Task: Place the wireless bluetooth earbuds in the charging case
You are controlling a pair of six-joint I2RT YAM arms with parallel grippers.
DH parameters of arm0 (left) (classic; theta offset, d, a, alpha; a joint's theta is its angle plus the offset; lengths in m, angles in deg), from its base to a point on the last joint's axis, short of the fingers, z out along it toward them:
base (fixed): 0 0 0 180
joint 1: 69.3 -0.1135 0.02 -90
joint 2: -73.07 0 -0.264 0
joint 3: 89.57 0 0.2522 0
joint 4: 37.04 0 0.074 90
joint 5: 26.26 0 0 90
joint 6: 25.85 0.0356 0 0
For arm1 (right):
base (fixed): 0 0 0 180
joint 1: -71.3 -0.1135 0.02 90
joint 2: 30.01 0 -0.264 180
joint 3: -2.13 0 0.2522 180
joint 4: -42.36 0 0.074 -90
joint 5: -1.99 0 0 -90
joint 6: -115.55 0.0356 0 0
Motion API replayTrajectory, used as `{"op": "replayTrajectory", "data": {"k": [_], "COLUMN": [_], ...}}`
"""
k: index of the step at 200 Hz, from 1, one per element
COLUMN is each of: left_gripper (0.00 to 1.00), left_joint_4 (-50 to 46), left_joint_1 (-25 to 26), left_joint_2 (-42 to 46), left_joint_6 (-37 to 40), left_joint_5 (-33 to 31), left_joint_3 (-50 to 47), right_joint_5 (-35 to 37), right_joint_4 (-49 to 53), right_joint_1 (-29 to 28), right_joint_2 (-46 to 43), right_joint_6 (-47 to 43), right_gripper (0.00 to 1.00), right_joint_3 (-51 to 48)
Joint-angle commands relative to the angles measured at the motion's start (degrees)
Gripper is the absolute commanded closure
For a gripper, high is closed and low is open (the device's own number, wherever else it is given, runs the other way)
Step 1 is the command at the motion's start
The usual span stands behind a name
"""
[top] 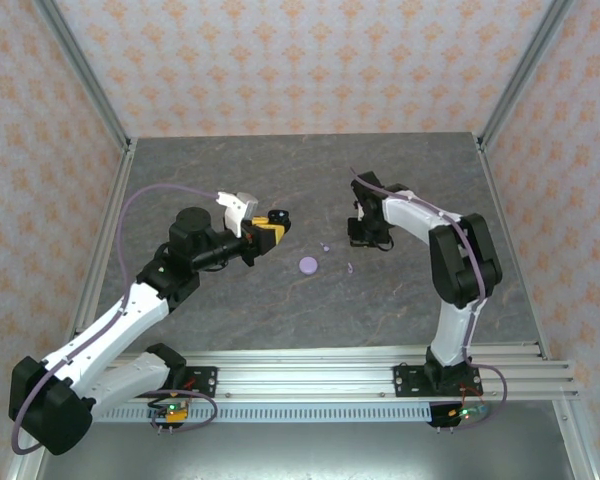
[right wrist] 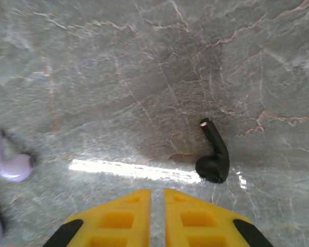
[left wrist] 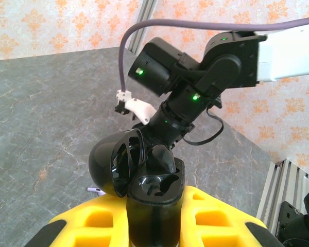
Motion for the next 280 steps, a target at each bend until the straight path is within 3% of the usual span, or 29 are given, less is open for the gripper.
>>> {"op": "replayTrajectory", "data": {"k": [1, 60, 128, 161, 210, 241, 280], "left_gripper": [0.91, 0.91, 0.91, 0.91, 0.92, 0.91, 0.92], "left_joint_4": [3.82, 6.59, 5.51, 5.32, 3.96, 4.18, 3.94], "left_joint_1": [0.38, 0.41, 0.39, 0.38, 0.38, 0.49, 0.67], "left_joint_2": [0.32, 0.55, 0.33, 0.20, -0.63, -0.73, -0.73], "left_joint_6": [0.36, 1.40, 2.23, 2.48, 2.75, 2.76, 2.57], "left_joint_5": [1.23, 1.19, 0.70, 0.52, 0.70, 0.79, 0.79], "left_joint_3": [0.39, -1.09, -0.62, -0.54, 0.58, 0.60, 0.61], "right_joint_5": [3.85, 15.28, 21.16, 20.65, 17.03, 9.56, 6.65], "right_joint_4": [2.84, 6.31, 8.97, 10.16, 9.55, 8.61, 9.48], "right_joint_1": [0.29, 0.36, 0.42, 0.38, 0.55, 1.87, 3.12], "right_joint_2": [1.70, 4.46, 8.87, 9.29, 2.83, 2.90, 6.07], "right_joint_6": [0.46, 2.15, 0.74, 0.19, -0.12, -0.74, -1.43], "right_gripper": [0.86, 0.88, 0.89, 0.89, 0.86, 0.77, 0.65], "right_joint_3": [1.66, 4.34, 10.36, 12.00, 10.00, 10.36, 12.64]}}
